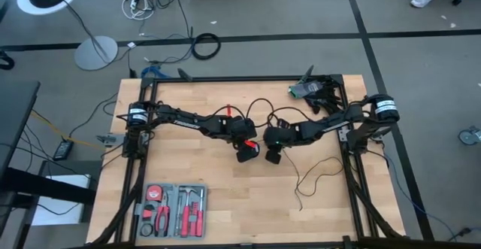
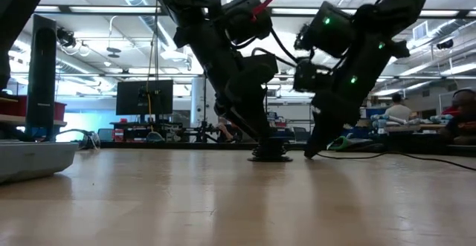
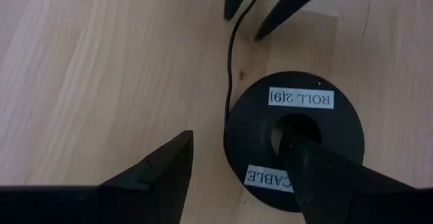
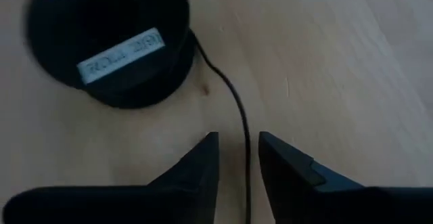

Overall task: Coil cords
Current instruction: Uncoil the black wire from the spool

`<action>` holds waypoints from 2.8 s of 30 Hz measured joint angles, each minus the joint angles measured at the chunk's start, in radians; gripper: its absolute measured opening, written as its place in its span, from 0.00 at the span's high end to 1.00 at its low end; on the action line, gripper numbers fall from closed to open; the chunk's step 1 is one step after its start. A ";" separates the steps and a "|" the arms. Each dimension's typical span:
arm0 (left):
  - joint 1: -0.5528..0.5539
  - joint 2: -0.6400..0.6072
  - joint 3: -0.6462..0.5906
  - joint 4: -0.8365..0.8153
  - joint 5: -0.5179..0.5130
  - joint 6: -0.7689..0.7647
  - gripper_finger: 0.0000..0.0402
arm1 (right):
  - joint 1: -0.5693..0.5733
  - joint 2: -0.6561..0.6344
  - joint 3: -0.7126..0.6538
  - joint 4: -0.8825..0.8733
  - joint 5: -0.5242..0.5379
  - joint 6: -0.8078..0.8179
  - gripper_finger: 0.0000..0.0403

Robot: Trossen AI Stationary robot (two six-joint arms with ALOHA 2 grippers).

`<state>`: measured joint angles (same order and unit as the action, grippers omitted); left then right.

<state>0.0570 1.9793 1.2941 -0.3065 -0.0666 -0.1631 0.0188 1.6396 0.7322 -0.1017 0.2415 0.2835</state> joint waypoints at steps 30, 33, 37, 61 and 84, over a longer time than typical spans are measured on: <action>0.006 -0.026 -0.002 -0.107 -0.077 -0.023 0.43 | 0.612 -0.095 0.000 -0.366 -0.021 0.927 1.00; 0.007 -0.035 -0.003 -0.113 -0.082 -0.024 0.43 | 0.696 -0.098 0.000 -0.417 -0.030 1.073 1.00; 0.008 -0.042 -0.004 -0.132 -0.106 -0.024 0.43 | 0.798 -0.107 0.001 -0.467 -0.054 1.241 1.00; 0.008 -0.113 -0.012 -0.242 -0.164 -0.013 0.43 | 0.954 -0.101 0.166 -0.759 0.215 1.498 0.88; -0.005 -0.120 -0.043 -0.090 -0.104 0.001 0.43 | 0.269 -0.086 0.005 0.084 0.340 0.310 0.69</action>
<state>0.0525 1.8595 1.2510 -0.3962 -0.1703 -0.1623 0.2878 1.5532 0.7371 -0.0174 0.5819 0.5935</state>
